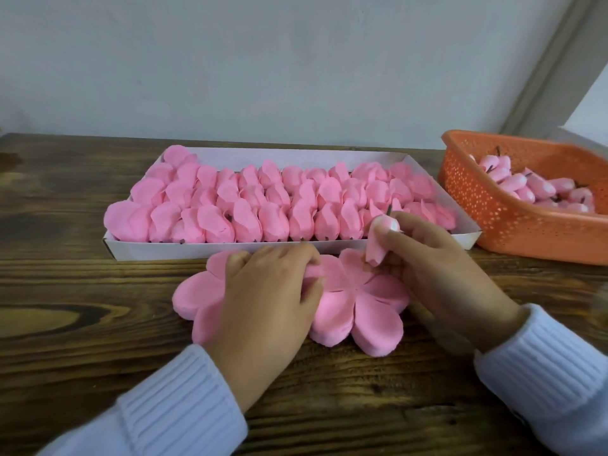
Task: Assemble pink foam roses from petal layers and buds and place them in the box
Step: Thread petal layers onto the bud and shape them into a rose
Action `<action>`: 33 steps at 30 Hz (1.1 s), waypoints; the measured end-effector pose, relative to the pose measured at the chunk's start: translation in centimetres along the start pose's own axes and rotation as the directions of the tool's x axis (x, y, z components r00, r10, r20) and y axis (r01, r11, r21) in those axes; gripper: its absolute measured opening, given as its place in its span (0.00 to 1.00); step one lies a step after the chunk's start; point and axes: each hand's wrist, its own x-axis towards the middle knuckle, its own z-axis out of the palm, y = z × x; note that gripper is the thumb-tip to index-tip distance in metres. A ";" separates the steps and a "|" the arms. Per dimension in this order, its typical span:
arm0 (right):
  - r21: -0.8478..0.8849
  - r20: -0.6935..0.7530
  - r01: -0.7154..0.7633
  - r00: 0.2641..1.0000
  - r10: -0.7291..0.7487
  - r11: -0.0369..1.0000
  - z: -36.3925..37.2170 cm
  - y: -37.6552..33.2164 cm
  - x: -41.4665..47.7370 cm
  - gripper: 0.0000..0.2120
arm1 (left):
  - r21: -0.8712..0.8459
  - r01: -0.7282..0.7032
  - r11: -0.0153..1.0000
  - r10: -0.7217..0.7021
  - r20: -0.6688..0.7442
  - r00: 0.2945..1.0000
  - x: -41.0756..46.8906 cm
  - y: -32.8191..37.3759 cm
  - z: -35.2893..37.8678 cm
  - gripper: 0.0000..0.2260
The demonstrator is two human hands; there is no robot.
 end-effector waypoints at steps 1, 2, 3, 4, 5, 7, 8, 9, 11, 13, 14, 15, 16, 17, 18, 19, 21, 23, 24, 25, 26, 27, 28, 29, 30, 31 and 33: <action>0.005 0.002 0.000 1.000 0.000 1.000 -0.1 0.0 0.0 0.10 | 0.007 -0.009 1.000 0.009 -0.001 1.000 0.0 0.0 0.0 0.08; 0.010 0.003 0.001 1.000 -0.001 1.000 -0.1 -0.1 0.0 0.10 | 0.014 -0.016 1.000 0.016 -0.001 1.000 0.0 0.1 0.0 0.09; 0.010 0.005 0.010 1.000 -0.010 1.000 -0.1 0.0 0.1 0.11 | 0.022 -0.022 1.000 0.022 -0.003 1.000 0.0 0.1 0.0 0.10; 0.002 0.005 0.019 1.000 -0.019 1.000 -0.1 0.0 0.0 0.11 | 0.035 -0.028 0.999 0.028 -0.007 1.000 0.0 0.1 0.0 0.11; -0.007 0.007 0.033 0.999 -0.033 0.999 0.0 0.1 0.0 0.12 | 0.049 -0.032 0.998 0.033 -0.011 0.999 0.0 0.1 0.0 0.13; -0.023 0.006 0.048 0.999 -0.048 0.999 0.0 0.1 0.0 0.12 | 0.066 -0.034 0.997 0.035 -0.011 0.999 -0.1 0.2 -0.1 0.16; -0.027 0.003 0.048 0.999 -0.048 0.998 0.0 0.1 0.0 0.12 | 0.073 -0.037 0.997 0.038 -0.011 0.999 -0.1 0.3 -0.1 0.17; -0.024 0.001 0.044 0.999 -0.044 0.999 0.0 0.1 0.0 0.12 | 0.083 -0.044 0.996 0.046 -0.015 0.999 -0.2 0.3 -0.1 0.18; 0.000 -0.004 0.036 0.999 -0.036 0.999 0.0 0.1 0.0 0.11 | 0.102 -0.063 0.993 0.067 -0.032 0.997 -0.2 0.3 -0.1 0.19; 0.016 -0.006 0.038 0.999 -0.038 0.999 0.0 0.1 0.0 0.10 | 0.107 -0.085 0.991 0.089 -0.040 0.995 -0.1 0.2 -0.1 0.17; 0.018 -0.004 0.041 0.999 -0.040 0.999 0.0 0.1 0.0 0.10 | 0.104 -0.092 0.990 0.097 -0.043 0.994 -0.1 0.2 -0.1 0.15; 0.018 -0.001 0.043 0.999 -0.043 0.999 0.0 0.1 0.0 0.10 | 0.098 -0.094 0.991 0.099 -0.044 0.994 -0.2 0.2 -0.1 0.13; 0.015 0.005 0.046 0.999 -0.046 0.999 -0.1 0.1 0.0 0.10 | 0.093 -0.091 0.992 0.095 -0.044 0.994 -0.2 0.1 -0.1 0.12; 0.012 0.010 0.050 0.999 -0.050 0.999 -0.1 0.2 0.0 0.10 | 0.091 -0.088 0.992 0.092 -0.043 0.995 -0.2 0.1 -0.1 0.11; 0.011 0.014 0.054 0.998 -0.054 0.998 -0.2 0.2 0.0 0.09 | 0.091 -0.087 0.992 0.091 -0.041 0.995 -0.2 0.1 -0.1 0.11; 0.013 0.016 0.056 0.998 -0.056 0.998 -0.2 0.2 0.0 0.09 | 0.094 -0.088 0.992 0.092 -0.038 0.995 -0.2 0.1 -0.1 0.11; 0.016 0.016 0.060 0.998 -0.060 0.998 -0.3 0.3 0.1 0.09 | 0.102 -0.092 0.991 0.096 -0.034 0.995 -0.2 0.2 -0.1 0.12; 0.008 0.018 0.063 0.998 -0.063 0.998 -0.3 0.4 0.1 0.10 | 0.104 -0.092 0.990 0.096 -0.031 0.995 -0.1 0.2 -0.1 0.11; -0.001 0.018 0.060 0.998 -0.060 0.998 -0.3 0.4 0.1 0.11 | 0.102 -0.091 0.991 0.094 -0.028 0.995 -0.1 0.2 -0.2 0.11; -0.009 0.017 0.056 0.998 -0.056 0.998 -0.3 0.4 0.1 0.12 | 0.098 -0.091 0.991 0.094 -0.026 0.995 -0.1 0.2 -0.2 0.10; -0.014 0.016 0.053 0.998 -0.053 0.999 -0.3 0.4 0.1 0.12 | 0.093 -0.093 0.991 0.096 -0.024 0.995 -0.1 0.2 -0.2 0.10; -0.016 0.015 0.050 0.999 -0.049 0.999 -0.3 0.4 0.1 0.12 | 0.088 -0.095 0.992 0.098 -0.024 0.995 -0.1 0.2 -0.1 0.10; -0.017 0.015 0.048 0.999 -0.048 0.999 -0.3 0.4 0.1 0.12 | 0.084 -0.096 0.992 0.098 -0.027 0.995 -0.2 0.3 -0.1 0.10; -0.018 0.016 0.049 0.999 -0.048 0.999 -0.3 0.4 0.1 0.11 | 0.080 -0.095 0.992 0.098 -0.029 0.995 -0.2 0.3 -0.1 0.11; -0.021 0.016 0.051 0.999 -0.051 0.998 -0.3 0.4 0.1 0.11 | 0.080 -0.095 0.992 0.097 -0.029 0.995 -0.2 0.3 0.0 0.11; -0.025 0.016 0.053 0.998 -0.053 0.998 -0.3 0.4 0.1 0.11 | 0.082 -0.094 0.992 0.097 -0.029 0.995 -0.2 0.3 0.0 0.10; -0.031 0.015 0.057 0.998 -0.057 0.998 -0.4 0.5 0.1 0.10 | 0.090 -0.095 0.991 0.098 -0.028 0.995 -0.1 0.2 0.0 0.10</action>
